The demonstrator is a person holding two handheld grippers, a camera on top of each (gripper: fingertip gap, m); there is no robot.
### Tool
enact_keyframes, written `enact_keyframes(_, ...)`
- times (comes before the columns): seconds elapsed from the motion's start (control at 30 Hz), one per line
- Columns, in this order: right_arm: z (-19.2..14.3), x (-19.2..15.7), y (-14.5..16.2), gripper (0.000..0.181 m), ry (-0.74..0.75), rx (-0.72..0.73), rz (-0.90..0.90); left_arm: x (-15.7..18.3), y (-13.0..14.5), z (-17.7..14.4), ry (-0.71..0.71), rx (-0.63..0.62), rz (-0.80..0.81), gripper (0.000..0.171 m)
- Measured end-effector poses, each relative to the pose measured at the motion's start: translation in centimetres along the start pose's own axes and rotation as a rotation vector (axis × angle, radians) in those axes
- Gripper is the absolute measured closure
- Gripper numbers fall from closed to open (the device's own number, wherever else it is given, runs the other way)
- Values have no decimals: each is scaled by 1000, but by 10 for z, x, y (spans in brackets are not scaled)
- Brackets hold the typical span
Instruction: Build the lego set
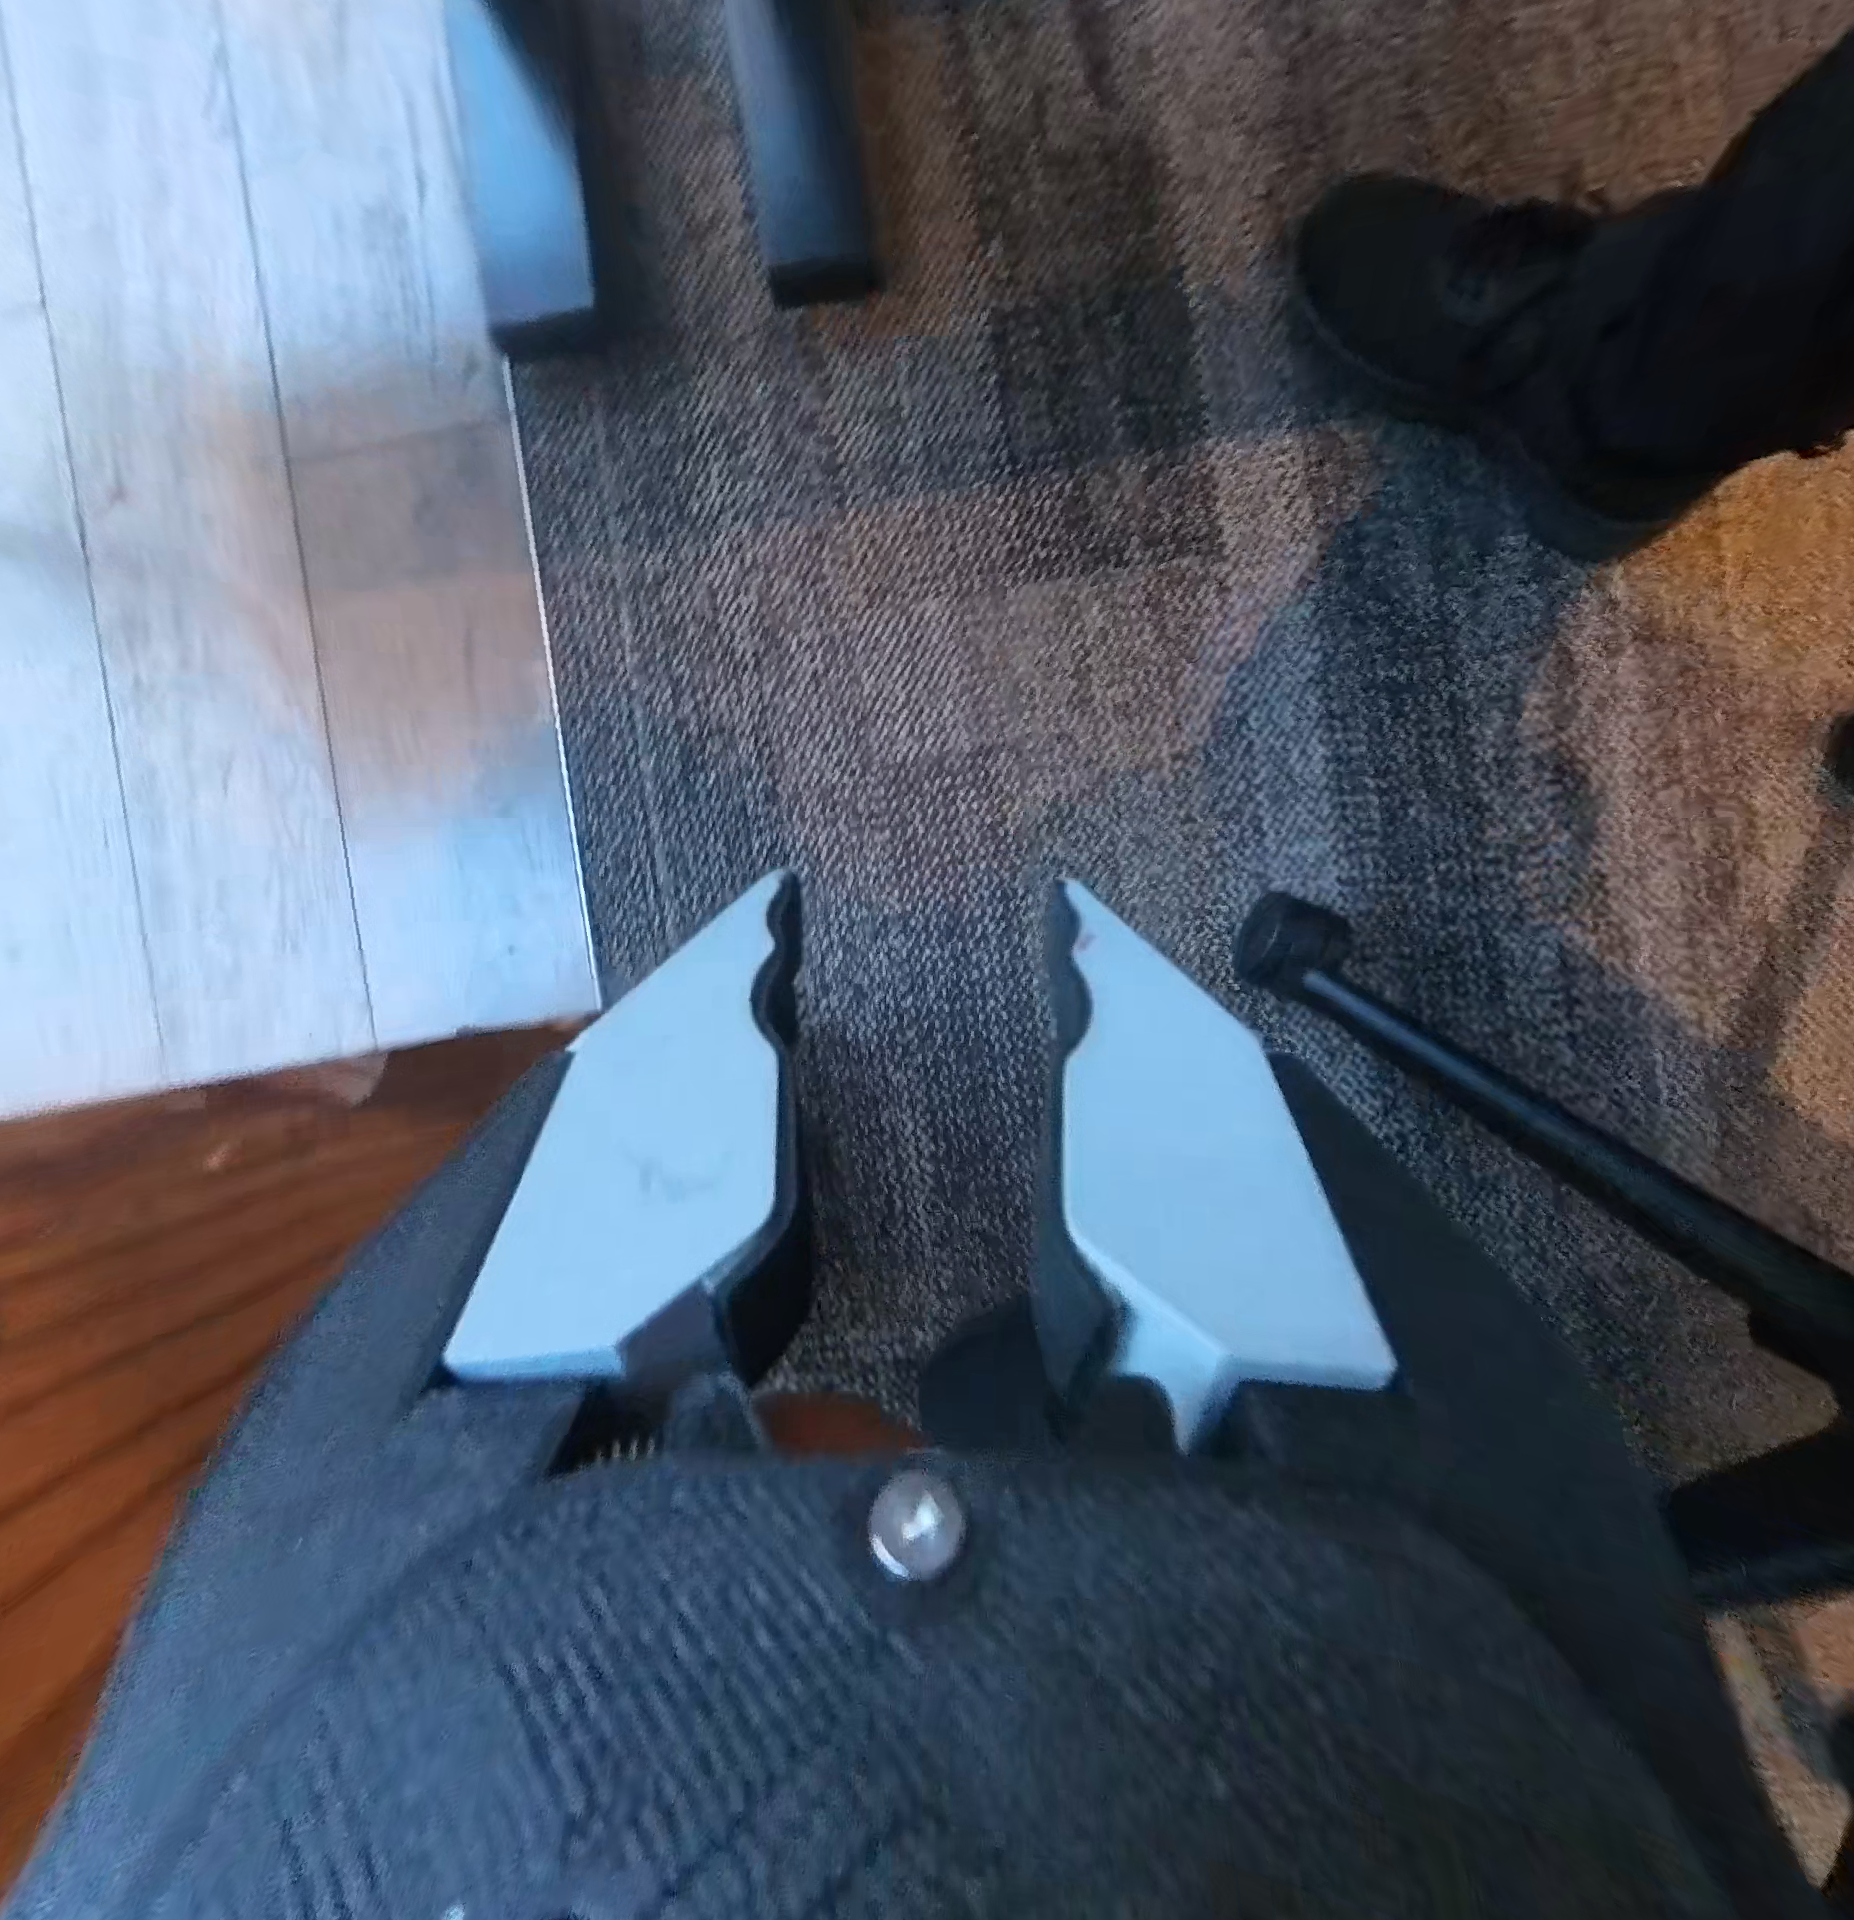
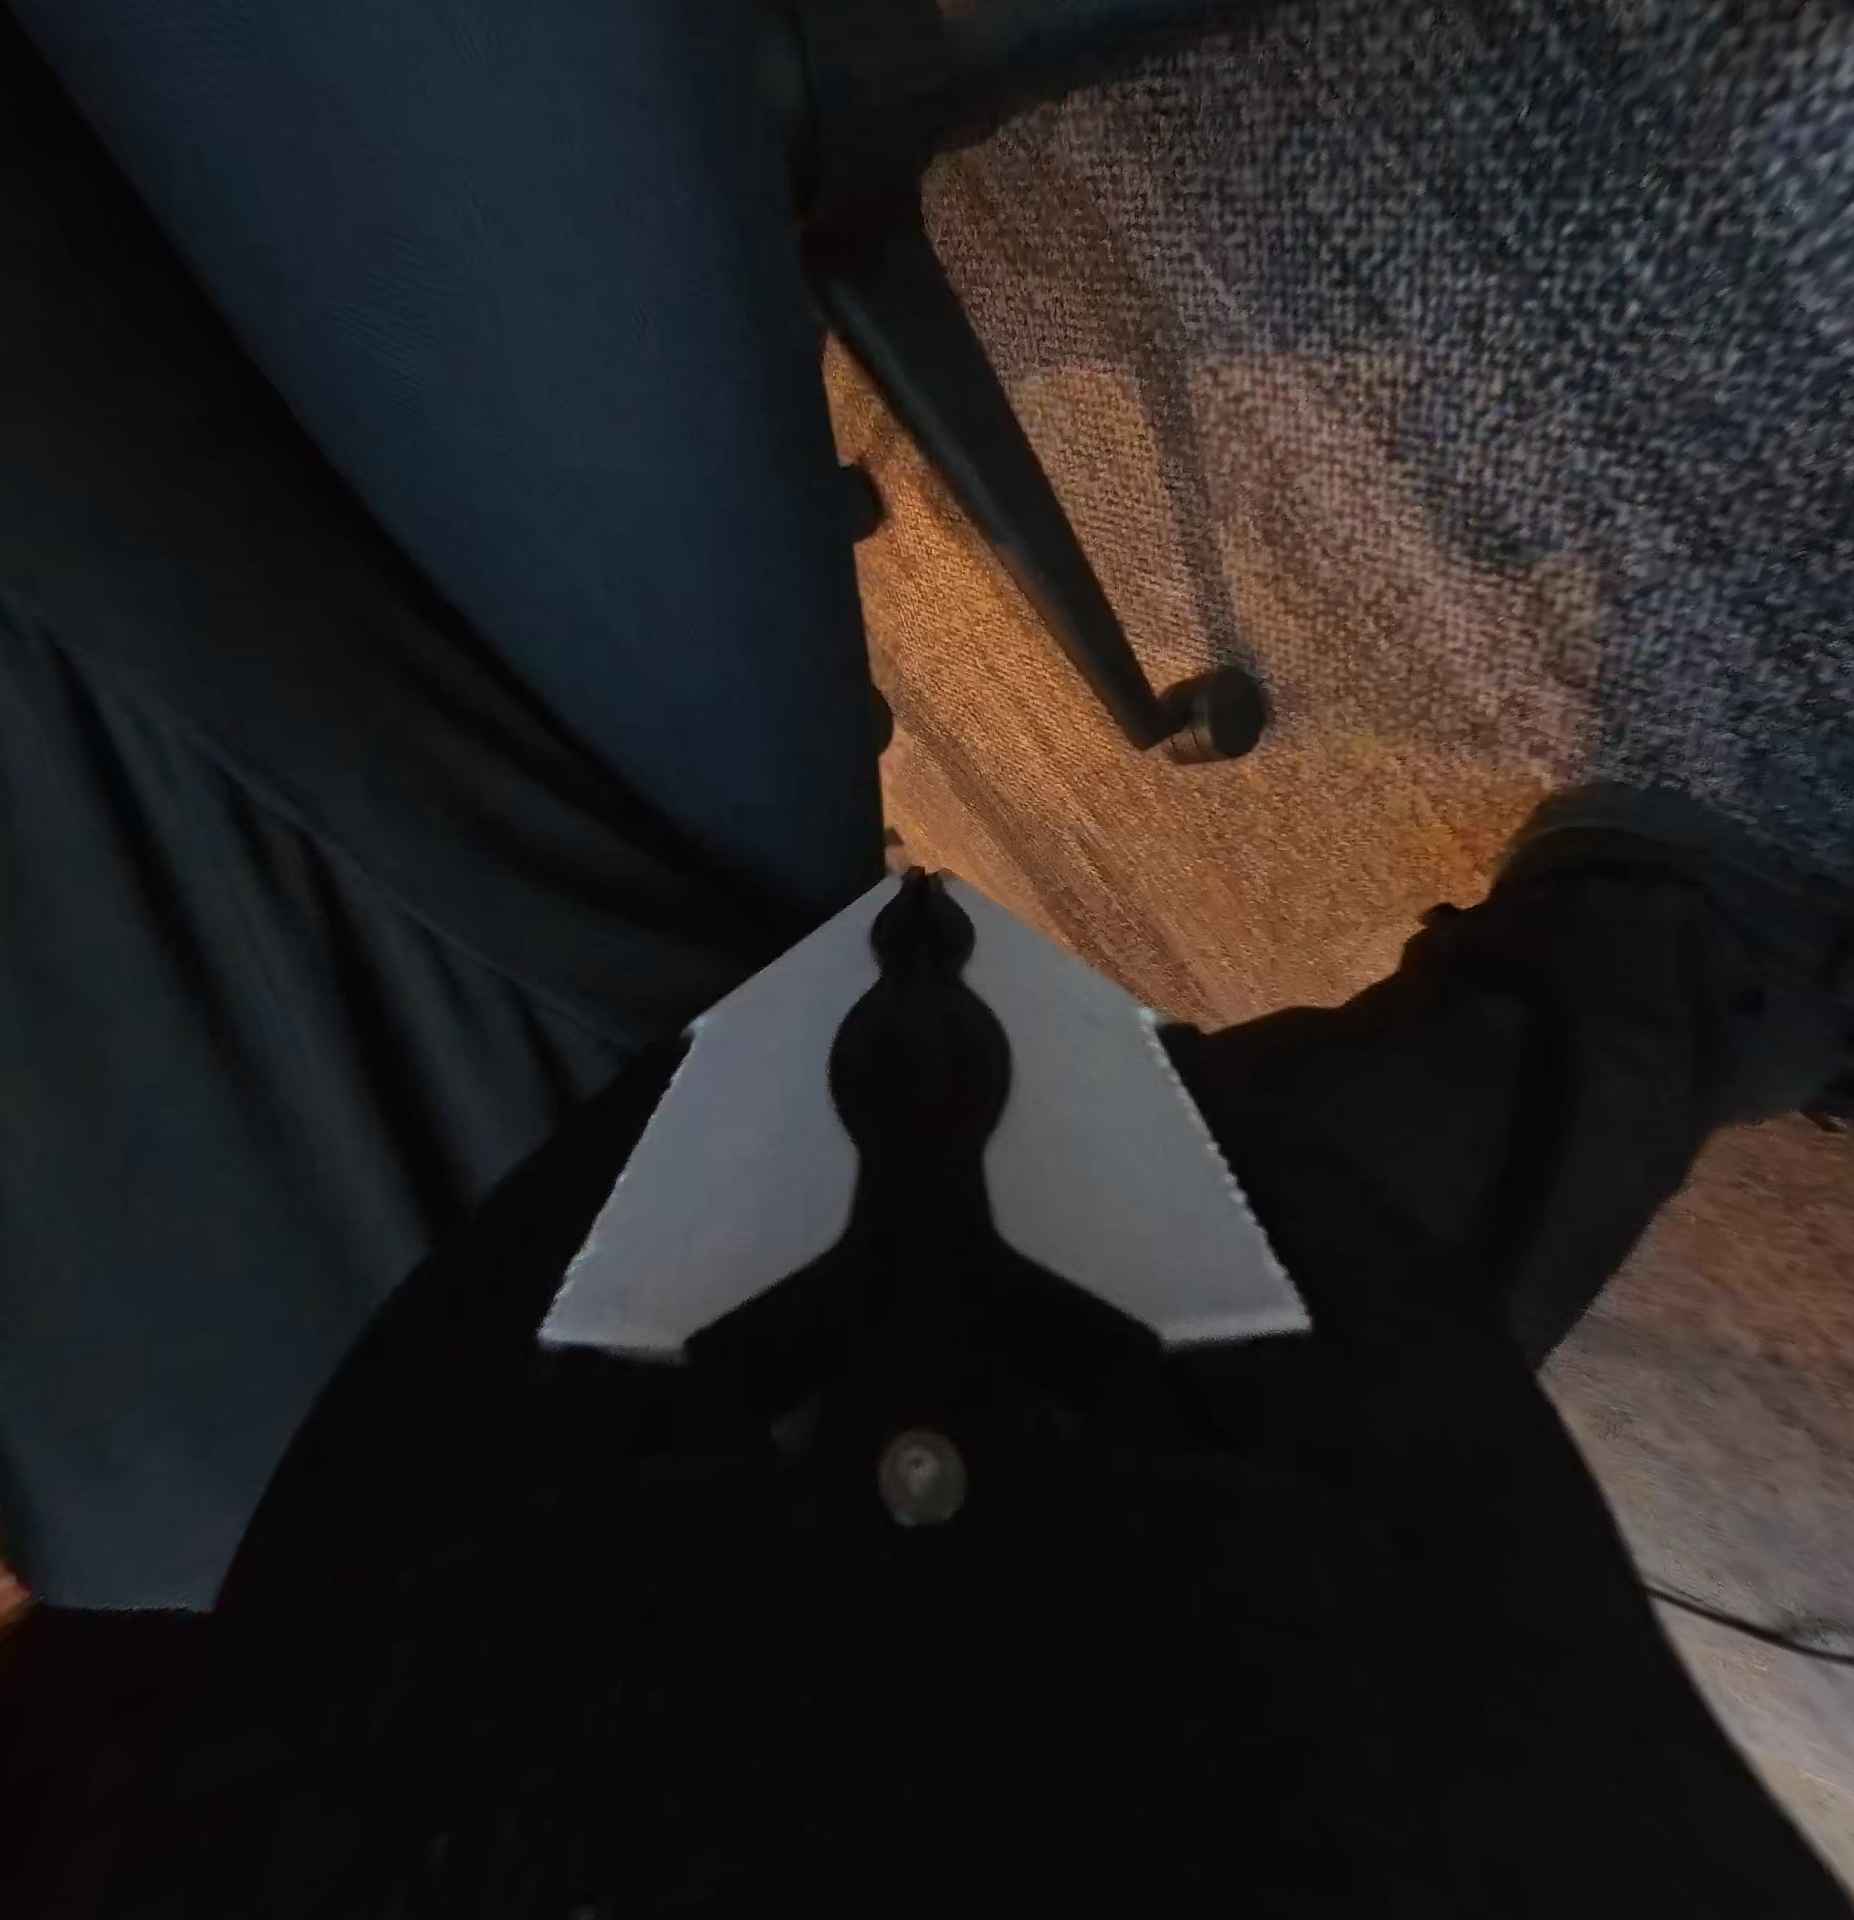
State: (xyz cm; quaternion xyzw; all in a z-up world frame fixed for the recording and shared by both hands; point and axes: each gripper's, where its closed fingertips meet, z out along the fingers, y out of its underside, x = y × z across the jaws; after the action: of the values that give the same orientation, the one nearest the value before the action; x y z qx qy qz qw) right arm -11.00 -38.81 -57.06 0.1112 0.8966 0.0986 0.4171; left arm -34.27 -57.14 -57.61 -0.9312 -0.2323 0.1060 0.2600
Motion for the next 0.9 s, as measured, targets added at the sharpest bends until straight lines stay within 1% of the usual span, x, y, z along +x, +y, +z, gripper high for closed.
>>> enact_keyframes(0.13,35,-25,15,181,-56,-17,25,22,-16,3,80,38,117,128)
enact_keyframes(0.27,65,-46,28,181,-132,-76,38,53,-27,6,225,50,136,129)
enact_keyframes(0.33,68,-48,32,181,-159,-86,54,65,-29,9,271,39,170,129)
enact_keyframes(0.43,62,-41,34,181,-171,-74,77,83,-30,9,358,25,220,127)
enact_keyframes(0.47,60,-37,35,181,-167,-80,82,93,-30,4,422,31,237,127)
enact_keyframes(0.53,57,-31,36,181,-169,-100,85,131,-23,-18,660,33,283,124)
enact_keyframes(0.57,56,-30,37,181,-176,-116,86,144,-16,-27,741,8,304,123)
enact_keyframes(0.6,54,-30,38,181,-180,-139,80,153,-9,-33,778,-25,330,118)
enact_keyframes(0.63,52,-30,39,181,-187,-158,63,158,-2,-37,789,-47,359,114)
enact_keyframes(0.7,46,-29,38,181,-212,-192,45,160,5,-46,766,-44,388,115)
enact_keyframes(0.73,42,-25,36,177,-220,-212,61,159,6,-50,743,-37,392,116)
enact_keyframes(0.77,37,-17,33,167,-217,-226,82,156,5,-54,710,-22,388,115)
enact_keyframes(0.8,33,-7,29,162,-200,-240,102,153,1,-59,677,3,377,116)
enact_keyframes(0.83,28,7,23,161,-165,-252,117,150,-2,-64,646,30,367,116)
enact_keyframes(0.87,23,22,13,158,-115,-246,121,148,-6,-70,612,62,360,116)
enact_keyframes(0.9,17,39,-5,156,-48,-206,115,146,-8,-77,577,98,357,117)
